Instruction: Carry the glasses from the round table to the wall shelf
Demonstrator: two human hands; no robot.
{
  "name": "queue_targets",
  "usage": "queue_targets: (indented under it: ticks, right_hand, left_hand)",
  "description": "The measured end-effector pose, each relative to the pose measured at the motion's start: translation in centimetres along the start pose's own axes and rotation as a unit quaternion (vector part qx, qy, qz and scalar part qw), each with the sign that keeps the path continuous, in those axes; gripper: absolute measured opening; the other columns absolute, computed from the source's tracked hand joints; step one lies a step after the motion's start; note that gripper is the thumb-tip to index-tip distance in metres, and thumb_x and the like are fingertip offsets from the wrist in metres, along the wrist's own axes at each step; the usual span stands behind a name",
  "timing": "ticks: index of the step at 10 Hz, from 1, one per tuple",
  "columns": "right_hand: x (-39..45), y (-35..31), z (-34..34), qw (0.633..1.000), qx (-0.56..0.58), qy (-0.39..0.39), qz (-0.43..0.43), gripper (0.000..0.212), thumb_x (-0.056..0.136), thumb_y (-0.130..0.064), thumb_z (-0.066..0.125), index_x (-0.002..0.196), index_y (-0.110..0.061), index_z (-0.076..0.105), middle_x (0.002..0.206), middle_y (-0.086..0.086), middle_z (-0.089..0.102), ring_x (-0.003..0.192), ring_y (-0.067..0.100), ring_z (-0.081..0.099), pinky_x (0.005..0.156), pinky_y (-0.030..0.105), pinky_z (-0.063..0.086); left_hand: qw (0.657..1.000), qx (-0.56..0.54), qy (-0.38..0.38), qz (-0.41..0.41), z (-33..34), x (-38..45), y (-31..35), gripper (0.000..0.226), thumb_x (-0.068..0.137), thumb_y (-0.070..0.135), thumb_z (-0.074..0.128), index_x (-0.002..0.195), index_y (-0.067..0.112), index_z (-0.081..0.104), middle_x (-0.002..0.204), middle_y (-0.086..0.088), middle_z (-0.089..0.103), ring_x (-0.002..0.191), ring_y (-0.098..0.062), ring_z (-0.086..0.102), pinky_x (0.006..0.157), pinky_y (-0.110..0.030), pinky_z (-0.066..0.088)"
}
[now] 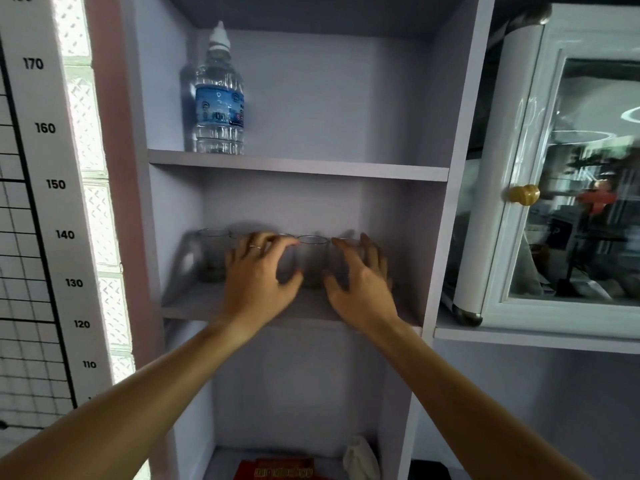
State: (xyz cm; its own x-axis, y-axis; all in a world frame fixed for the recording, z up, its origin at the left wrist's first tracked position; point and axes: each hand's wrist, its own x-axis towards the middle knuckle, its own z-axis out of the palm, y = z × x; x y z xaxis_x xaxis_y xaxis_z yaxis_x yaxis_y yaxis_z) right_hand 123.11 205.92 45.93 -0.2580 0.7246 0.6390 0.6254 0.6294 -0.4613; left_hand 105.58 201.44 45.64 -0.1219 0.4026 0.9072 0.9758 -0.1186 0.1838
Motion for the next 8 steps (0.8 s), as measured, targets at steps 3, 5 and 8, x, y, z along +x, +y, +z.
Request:
queue_targets:
  ticks: [3,5,8]
  right_hand:
    - [0.2,-1.9,3.1,0.992,-0.121,-0.026,-0.032,0.069,0.093,-0.058,0.047,0.154,-0.047,0.016,0.167,0.01,-0.014,0.15,0.038,-0.022,0.121,0.061,0.001]
    - [0.2,-2.1,3.3,0.99,-0.137,-0.002,-0.028,0.066,0.094,-0.054,0.049,0.153,-0.047,0.02,0.167,0.01,-0.001,0.151,0.04,-0.013,0.121,0.061,0.008]
    - [-0.9,-3.1,2.7,0.99,-0.142,0.01,-0.012,0.069,0.094,-0.048,0.051,0.154,-0.044,0.018,0.168,0.008,-0.007,0.152,0.039,-0.012,0.122,0.059,0.01]
  left_hand:
    - [0.98,0.115,-0.15,-0.067,-1.1,-1.1,-5.3,0.085,0.07,0.091,0.037,0.148,0.056,0.028,0.166,-0.009,0.017,0.148,-0.055,0.003,0.115,-0.071,0.011]
    - [0.975,0.103,-0.179,-0.079,-1.2,-1.0,-5.3,0.085,0.073,0.089,0.041,0.149,0.059,0.014,0.168,-0.009,0.005,0.148,-0.053,-0.008,0.116,-0.072,0.006]
    - [0.978,0.084,-0.18,-0.064,-2.4,-1.4,-5.0,0.08,0.081,0.075,0.05,0.151,0.049,0.022,0.165,-0.014,0.016,0.149,-0.051,0.004,0.116,-0.069,0.014]
